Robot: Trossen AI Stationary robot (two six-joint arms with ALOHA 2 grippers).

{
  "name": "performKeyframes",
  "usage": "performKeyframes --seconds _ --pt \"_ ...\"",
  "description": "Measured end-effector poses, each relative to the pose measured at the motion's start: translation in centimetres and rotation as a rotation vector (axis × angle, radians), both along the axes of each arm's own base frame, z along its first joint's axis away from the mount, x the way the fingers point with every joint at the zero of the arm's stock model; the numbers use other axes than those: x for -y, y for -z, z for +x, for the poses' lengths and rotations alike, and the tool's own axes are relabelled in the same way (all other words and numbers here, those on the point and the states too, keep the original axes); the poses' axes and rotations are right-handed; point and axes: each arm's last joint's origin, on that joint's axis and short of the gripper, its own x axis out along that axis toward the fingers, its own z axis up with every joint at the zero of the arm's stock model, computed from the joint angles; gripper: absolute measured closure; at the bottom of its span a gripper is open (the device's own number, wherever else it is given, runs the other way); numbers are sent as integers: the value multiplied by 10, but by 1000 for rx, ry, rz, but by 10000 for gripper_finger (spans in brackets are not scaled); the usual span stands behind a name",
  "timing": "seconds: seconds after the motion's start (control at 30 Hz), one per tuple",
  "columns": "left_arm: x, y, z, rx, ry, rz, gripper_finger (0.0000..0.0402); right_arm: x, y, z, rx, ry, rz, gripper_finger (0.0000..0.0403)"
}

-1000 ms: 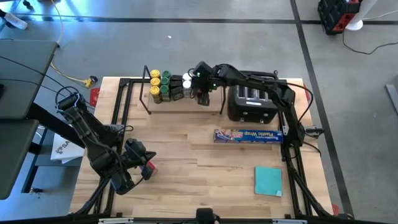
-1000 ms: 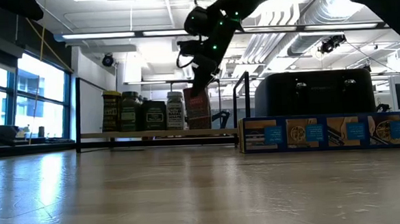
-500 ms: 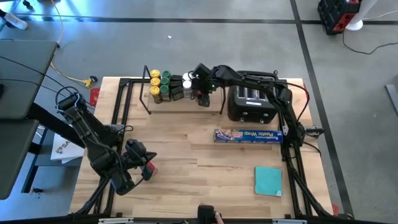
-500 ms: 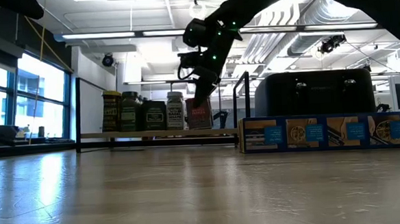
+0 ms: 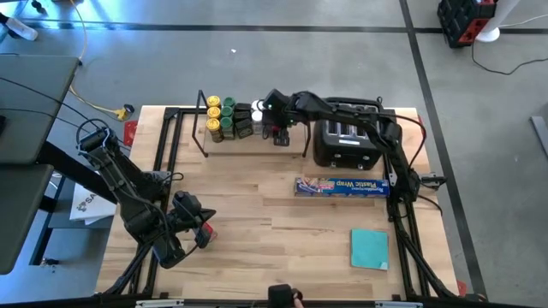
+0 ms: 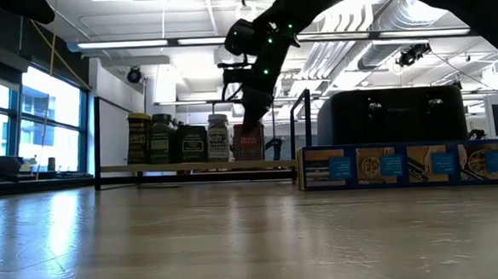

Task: Shelf spices
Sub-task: Put the right red seasoning container on the shelf aligned with the other red seasoning container

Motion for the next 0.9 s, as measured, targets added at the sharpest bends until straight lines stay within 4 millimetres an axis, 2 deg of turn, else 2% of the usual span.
performKeyframes --seconds 0.23,0.43,0.53,0.6,0.7,0.8,0.9 --pt "0 0 0 2 0 -3 401 -20 -25 -1 11 -55 -90 142" --pt "0 0 0 5 0 -7 401 -36 -63 -14 58 -47 -147 142" --pt "1 0 1 7 0 -9 401 -51 -69 -19 66 -54 -134 151" --pt "1 0 1 6 2 -8 401 -66 -57 -20 31 -93 -107 167" --pt "1 0 1 3 16 1 401 -82 -25 -21 -47 -152 -50 207" --pt "1 0 1 4 18 1 401 -83 6 -23 -56 -145 -73 259" --pt "1 0 1 3 18 2 401 -77 26 -26 -35 -119 -95 308"
